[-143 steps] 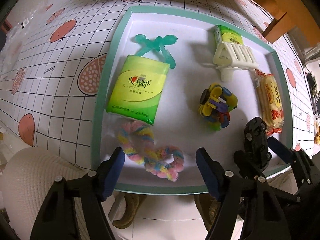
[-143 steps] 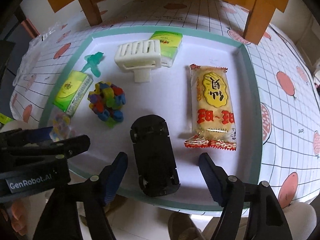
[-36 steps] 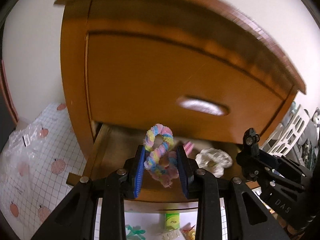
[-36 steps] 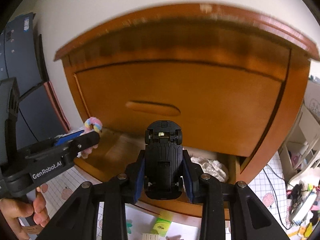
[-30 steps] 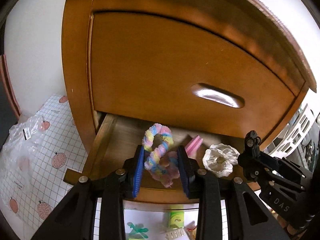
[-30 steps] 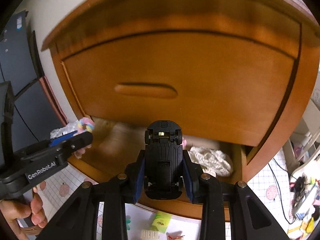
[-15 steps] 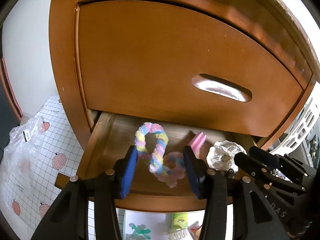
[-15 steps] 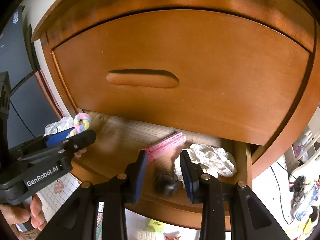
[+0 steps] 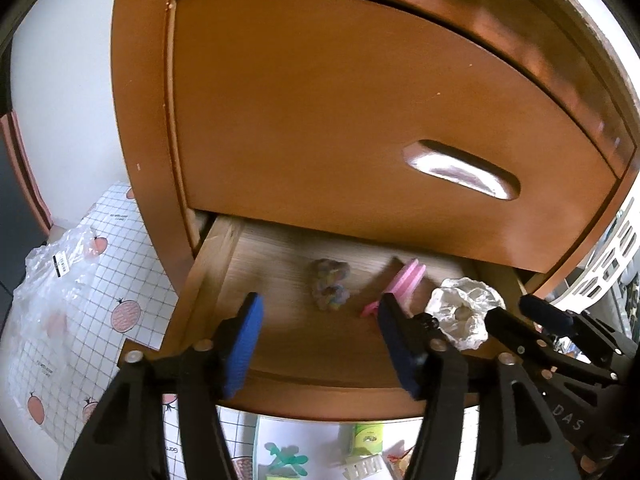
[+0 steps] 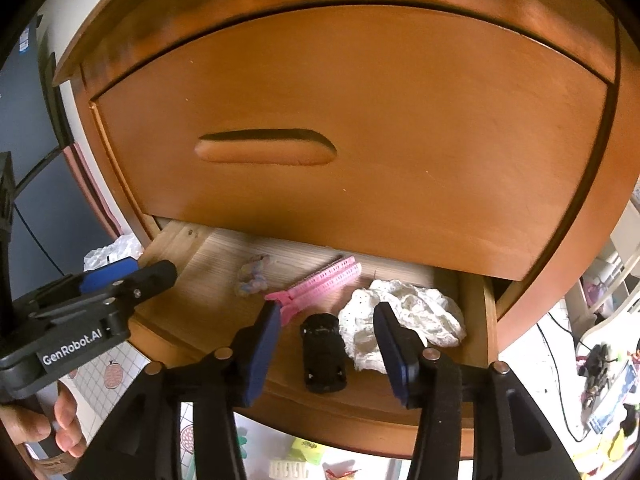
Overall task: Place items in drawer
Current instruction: 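Open the left tool to drop the fuzzy toy while the right tool drops the car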
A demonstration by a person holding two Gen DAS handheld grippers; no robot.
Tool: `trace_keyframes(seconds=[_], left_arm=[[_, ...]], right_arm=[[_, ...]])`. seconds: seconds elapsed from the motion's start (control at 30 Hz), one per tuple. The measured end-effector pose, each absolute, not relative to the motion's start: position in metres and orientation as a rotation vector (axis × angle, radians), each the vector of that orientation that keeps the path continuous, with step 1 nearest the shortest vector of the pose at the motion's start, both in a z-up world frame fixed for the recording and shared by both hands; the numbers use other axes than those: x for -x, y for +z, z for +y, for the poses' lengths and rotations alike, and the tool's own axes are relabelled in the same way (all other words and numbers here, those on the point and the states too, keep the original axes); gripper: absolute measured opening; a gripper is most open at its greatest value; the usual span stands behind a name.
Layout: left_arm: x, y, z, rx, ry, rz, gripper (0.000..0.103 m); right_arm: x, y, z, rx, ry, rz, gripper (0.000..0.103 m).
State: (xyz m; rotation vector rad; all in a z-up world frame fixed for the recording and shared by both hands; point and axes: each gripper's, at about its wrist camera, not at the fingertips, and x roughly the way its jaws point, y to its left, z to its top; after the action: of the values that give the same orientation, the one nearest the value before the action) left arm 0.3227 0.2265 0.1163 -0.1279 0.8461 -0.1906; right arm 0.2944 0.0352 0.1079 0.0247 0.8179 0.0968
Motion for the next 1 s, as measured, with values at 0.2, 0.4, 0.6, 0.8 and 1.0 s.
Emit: trace_keyframes(seconds=[0.2,0.4,0.6,0.8,1.0], left_arm=[[-0.320,0.118,0.232,0.128,-0.159,0.811,0.083],[-0.317,0.120,0.239,0.132,-0.118,0.771,0.096],[-0.316,0.118,0.245,0.139,-0.079,0.767,0.103],[-0.310,0.119,0.248,0.146,-0.067,0.752,0.103],[-0.300,0.125,0.245,0.144,-0.070,0.737,0.103]], right_arm=[[-0.296,0.104,0.031,-0.036,0.077,0.816,0.072],[-0.295,0.102,0.025,-0.056,0.063,0.809,0.087],[-0.294,0.100,0.020,-0.070,0.054,0.801,0.103],[-0.292,0.098,0.014,-0.088,0.039,0.800,0.103],[-0.285,0.099,0.014,-0.088,0.033,0.798,0.103]])
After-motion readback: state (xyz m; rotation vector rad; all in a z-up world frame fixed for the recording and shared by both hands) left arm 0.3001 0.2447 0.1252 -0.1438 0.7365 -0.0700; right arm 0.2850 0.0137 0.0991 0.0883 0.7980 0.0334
